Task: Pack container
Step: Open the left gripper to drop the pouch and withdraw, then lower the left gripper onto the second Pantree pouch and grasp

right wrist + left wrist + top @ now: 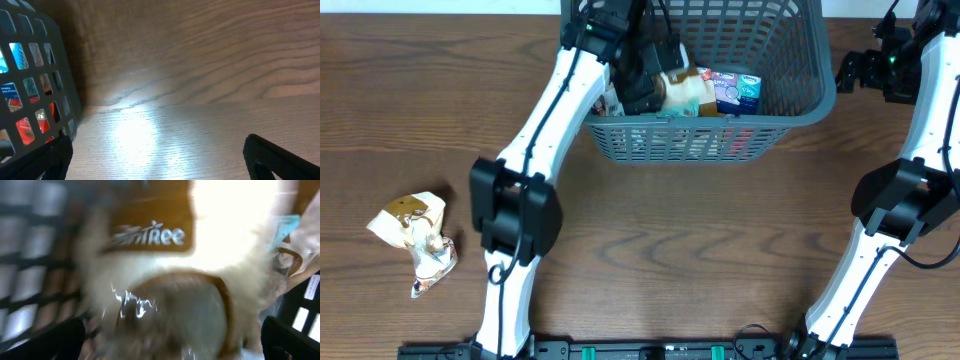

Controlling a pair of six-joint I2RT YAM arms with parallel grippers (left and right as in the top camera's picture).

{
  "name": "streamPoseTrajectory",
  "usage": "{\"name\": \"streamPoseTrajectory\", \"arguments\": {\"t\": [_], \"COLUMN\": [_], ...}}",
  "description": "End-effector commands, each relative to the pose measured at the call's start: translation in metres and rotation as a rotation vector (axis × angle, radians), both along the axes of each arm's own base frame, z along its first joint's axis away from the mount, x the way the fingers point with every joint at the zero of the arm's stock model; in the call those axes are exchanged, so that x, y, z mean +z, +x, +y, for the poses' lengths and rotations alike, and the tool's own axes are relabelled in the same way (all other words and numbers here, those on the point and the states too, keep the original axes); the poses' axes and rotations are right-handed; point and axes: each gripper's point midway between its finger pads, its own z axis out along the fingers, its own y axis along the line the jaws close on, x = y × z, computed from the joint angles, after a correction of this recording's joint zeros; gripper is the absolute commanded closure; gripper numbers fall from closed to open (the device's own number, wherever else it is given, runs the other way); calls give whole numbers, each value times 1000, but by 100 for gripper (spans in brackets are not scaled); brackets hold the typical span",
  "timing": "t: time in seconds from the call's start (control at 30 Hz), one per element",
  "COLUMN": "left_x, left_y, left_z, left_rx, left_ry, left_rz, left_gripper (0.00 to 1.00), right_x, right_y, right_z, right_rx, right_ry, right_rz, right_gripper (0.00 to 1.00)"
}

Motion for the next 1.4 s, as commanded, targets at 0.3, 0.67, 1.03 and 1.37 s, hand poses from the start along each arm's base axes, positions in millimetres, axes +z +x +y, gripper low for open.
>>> {"name": "streamPoseTrajectory", "arguments": {"t": [0.3, 0.67, 1.03, 1.37], "left_x": [260, 237, 135, -8], "left_y": [-69, -167, -220, -263], "left_z": [149, 381, 416, 390], "left_rx": [584, 1517, 1801, 1868], "left_ry": [-143, -290, -358, -312], "left_rz": [-475, -268, -63, 124], "left_gripper": [1, 1, 1, 1], "right_x": [-2, -2, -2, -2], "right_y": [1, 0, 0, -1], "right_z": [7, 8, 8, 8], "right_rx": [37, 38, 41, 40], "right_ry": [0, 4, 3, 5], "right_rz": [4, 7, 7, 11], "right_gripper": [1, 1, 1, 1]}}
